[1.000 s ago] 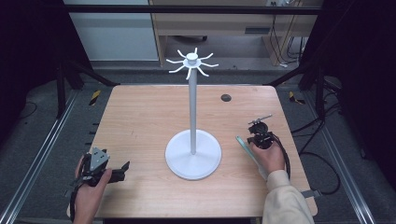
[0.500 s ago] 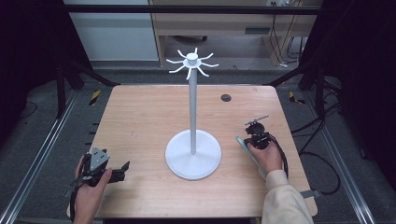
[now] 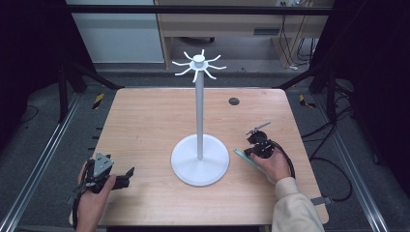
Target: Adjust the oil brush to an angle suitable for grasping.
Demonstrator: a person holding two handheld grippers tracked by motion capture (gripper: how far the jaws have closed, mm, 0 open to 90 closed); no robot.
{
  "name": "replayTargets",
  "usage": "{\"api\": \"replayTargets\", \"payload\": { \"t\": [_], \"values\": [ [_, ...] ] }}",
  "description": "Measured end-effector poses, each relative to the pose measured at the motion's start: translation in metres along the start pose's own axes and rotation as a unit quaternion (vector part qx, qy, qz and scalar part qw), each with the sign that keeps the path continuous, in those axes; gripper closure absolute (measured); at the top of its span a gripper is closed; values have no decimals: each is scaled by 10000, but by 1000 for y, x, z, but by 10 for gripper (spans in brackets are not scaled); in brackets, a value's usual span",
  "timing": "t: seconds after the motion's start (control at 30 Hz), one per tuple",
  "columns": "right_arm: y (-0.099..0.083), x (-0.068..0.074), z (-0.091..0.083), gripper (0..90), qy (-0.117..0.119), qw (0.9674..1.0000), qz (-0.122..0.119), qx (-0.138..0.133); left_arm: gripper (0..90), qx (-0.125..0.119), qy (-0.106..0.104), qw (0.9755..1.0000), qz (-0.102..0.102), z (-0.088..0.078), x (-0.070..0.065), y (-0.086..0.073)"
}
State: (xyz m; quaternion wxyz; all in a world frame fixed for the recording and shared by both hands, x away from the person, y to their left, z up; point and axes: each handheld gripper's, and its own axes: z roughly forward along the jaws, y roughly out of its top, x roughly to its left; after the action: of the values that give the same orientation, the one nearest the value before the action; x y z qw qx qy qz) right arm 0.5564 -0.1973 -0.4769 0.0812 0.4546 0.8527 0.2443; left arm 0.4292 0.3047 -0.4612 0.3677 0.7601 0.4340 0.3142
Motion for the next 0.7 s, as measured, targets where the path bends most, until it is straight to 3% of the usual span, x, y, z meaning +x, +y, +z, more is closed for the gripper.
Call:
{"api": "replayTargets", "payload": {
  "t": [0.43,0.7],
  "values": [
    [-1,12,-1,900,186,9992,-297,171,35,-7,-10,10000,6,1,-1,0],
    [-1,14,-17,883,-42,9991,-378,163,35,27,-13,10000,39,1,-1,0]
  ]
}}
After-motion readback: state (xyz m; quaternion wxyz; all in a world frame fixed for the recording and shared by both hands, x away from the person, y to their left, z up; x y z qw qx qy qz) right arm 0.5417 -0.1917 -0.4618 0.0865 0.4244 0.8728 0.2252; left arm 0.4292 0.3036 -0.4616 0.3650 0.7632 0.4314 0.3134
